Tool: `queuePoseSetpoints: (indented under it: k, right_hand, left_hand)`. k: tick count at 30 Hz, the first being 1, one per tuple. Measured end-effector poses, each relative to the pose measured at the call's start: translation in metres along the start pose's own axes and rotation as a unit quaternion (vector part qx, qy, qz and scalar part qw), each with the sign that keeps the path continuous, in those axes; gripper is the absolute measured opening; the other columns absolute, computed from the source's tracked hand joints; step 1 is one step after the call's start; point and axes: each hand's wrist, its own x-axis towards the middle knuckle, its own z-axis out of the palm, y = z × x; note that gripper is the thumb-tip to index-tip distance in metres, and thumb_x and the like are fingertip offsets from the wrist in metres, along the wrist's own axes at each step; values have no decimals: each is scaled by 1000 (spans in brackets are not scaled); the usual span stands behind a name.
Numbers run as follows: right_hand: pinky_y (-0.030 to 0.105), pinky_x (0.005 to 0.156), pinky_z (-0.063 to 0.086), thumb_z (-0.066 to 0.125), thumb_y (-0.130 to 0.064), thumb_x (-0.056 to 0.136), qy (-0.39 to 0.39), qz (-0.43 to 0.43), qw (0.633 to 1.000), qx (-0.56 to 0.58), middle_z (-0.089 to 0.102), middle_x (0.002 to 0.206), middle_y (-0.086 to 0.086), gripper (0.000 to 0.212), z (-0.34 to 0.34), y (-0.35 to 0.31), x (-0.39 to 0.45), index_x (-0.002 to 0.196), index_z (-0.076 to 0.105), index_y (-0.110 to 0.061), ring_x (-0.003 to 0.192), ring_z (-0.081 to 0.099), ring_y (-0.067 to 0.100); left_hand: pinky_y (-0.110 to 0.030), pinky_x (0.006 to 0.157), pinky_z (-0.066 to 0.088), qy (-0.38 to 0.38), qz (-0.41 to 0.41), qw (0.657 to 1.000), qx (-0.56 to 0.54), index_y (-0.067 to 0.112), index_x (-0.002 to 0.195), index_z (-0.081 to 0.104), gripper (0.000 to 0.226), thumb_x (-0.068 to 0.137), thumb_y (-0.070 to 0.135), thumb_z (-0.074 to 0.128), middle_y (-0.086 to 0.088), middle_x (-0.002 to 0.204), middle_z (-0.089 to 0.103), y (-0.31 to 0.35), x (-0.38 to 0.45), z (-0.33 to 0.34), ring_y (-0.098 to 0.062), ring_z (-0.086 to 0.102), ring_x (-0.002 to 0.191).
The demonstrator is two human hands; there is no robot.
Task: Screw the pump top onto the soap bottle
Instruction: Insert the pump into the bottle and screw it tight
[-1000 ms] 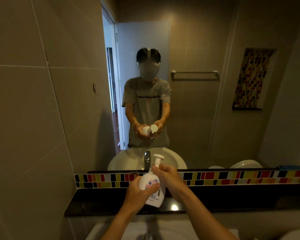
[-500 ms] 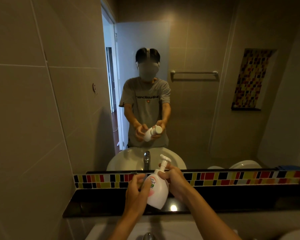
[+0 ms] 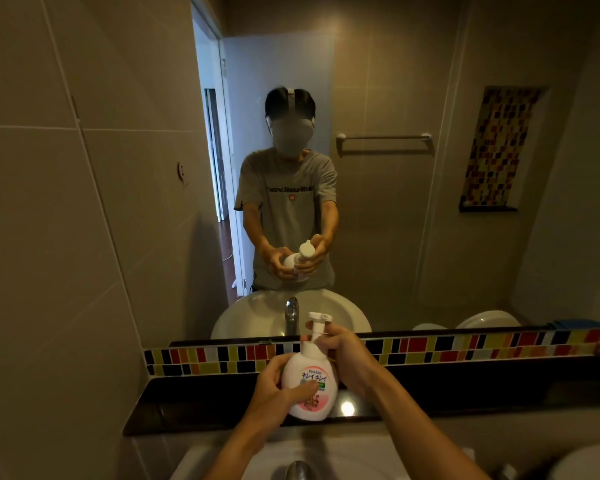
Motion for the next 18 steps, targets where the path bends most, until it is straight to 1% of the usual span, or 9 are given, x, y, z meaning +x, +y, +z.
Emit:
queuePoseSetpoints:
  k: [2,4,5,6,8,10,12,15,18]
  right_hand:
    - [39,85,52,47,-3,88,1,-5,1000,-1,68,105,14,29,-2,0,1,110,65,-9,94,62,27]
    - [45,95,48,45,-15,93,3,-7,999,42,70,109,18,30,-5,2,2,112,68,-8,99,62,30]
    - [45,95,48,42,-22,97,9,-3,998,64,71,110,19,35,-6,2,4,115,68,-7,100,64,31]
    - [43,91,51,39,-29,100,15,1,997,73,73,109,19,40,-7,1,5,119,67,-7,98,65,30]
    - [38,81,53,34,-45,103,23,9,998,55,75,103,15,48,-8,0,9,117,67,-13,93,68,27]
    - [38,81,53,34,-54,101,20,14,999,29,75,101,12,47,-7,-2,12,109,67,-22,94,68,27]
    - [37,82,52,37,-53,100,14,9,1000,6,73,103,11,40,-7,-3,13,106,66,-25,95,66,26]
    - [36,83,52,42,-50,100,14,3,1000,-3,71,101,11,37,-7,-2,16,105,65,-22,91,65,23]
    - [33,78,53,44,-47,100,15,-8,1000,-3,71,94,10,37,-7,1,20,105,65,-17,84,65,20]
  left_hand:
    - [-25,64,62,6,2,1000,-8,35,109,56,50,73,12,83,-3,110,69,0,-3,4,-20,71,95]
    - [-33,71,64,6,-5,1000,-23,34,109,56,47,75,11,81,-5,110,68,-1,-3,5,-23,71,96]
    - [-39,76,64,4,-10,999,-31,33,109,57,46,76,12,80,-6,111,68,-1,-3,6,-25,71,98]
    - [-44,81,63,0,-16,999,-37,31,111,57,44,77,13,78,-8,112,68,-1,-3,6,-27,70,99]
    - [-49,87,61,-7,-22,999,-40,25,118,57,46,79,13,77,-11,114,68,-1,-1,5,-29,70,100]
    - [-47,86,61,-10,-20,999,-37,22,122,56,49,79,12,77,-12,115,68,-1,1,5,-29,70,101]
    - [-42,81,63,-7,-18,999,-33,21,122,56,50,78,10,77,-11,114,68,-3,2,6,-27,70,101]
    - [-33,71,63,7,-22,999,-28,21,120,56,51,77,10,79,-8,112,69,-5,3,8,-25,71,98]
    - [-30,68,62,18,-21,999,-22,19,119,57,52,75,11,81,-8,112,69,-5,3,9,-24,71,97]
